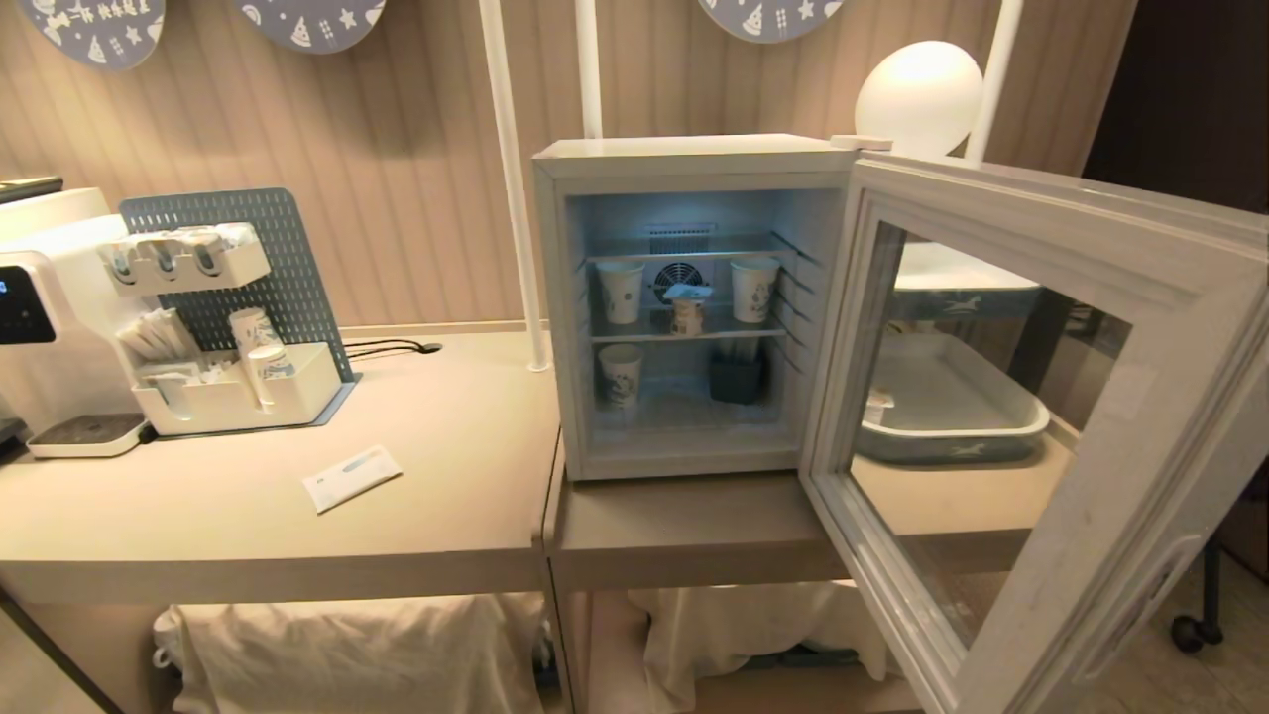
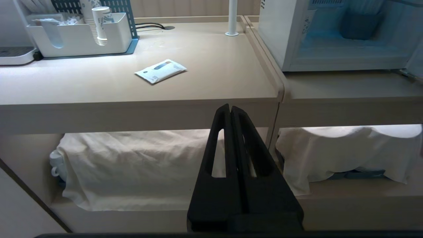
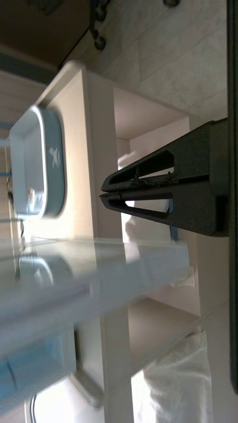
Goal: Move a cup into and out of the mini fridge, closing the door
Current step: Close the freezer door
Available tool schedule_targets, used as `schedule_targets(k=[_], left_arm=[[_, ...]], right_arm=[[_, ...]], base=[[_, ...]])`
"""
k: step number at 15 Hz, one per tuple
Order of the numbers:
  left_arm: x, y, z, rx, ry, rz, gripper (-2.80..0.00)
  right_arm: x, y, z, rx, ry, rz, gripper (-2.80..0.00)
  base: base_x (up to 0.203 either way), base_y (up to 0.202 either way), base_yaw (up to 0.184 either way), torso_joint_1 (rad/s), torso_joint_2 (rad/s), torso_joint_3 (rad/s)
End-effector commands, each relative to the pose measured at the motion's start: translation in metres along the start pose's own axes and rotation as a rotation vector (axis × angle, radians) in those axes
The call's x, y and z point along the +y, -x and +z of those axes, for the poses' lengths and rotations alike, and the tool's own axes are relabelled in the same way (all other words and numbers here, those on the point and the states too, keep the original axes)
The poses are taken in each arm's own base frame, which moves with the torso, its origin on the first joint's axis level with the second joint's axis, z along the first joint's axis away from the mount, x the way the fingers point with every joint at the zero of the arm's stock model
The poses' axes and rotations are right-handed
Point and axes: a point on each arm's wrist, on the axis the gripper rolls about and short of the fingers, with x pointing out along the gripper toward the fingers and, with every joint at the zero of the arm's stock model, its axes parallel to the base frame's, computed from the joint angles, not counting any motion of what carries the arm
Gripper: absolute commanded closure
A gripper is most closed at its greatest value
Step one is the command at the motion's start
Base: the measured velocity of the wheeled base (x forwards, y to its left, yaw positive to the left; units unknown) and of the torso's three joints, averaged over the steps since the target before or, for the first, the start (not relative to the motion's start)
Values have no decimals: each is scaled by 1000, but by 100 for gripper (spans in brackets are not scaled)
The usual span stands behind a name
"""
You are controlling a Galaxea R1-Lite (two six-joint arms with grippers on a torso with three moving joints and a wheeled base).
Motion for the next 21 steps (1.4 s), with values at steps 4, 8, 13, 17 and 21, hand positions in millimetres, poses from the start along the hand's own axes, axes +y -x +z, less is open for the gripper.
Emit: schedule_targets(k=[4, 8, 13, 17, 21], left_arm=[[0, 0, 0, 0, 0, 1, 0], [0, 0, 0, 0, 2, 1, 0], [0, 0, 0, 0, 2, 1, 0], [0, 0, 0, 0, 2, 1, 0], [0, 0, 0, 0, 2, 1, 0]], right_arm=[[0, 0, 0, 3, 1, 0, 0], [0, 4, 43, -20, -61, 2, 0], [2, -91, 120, 257, -234, 9, 0], [-14, -181, 131, 303, -395, 283, 0], [-48, -202, 128, 313, -497, 821, 0]], base=[[0, -151, 0, 1, -1, 0], [0, 0, 0, 0, 0, 0], [0, 0, 0, 0, 0, 0], [0, 0, 0, 0, 0, 0], [0, 0, 0, 0, 0, 0]])
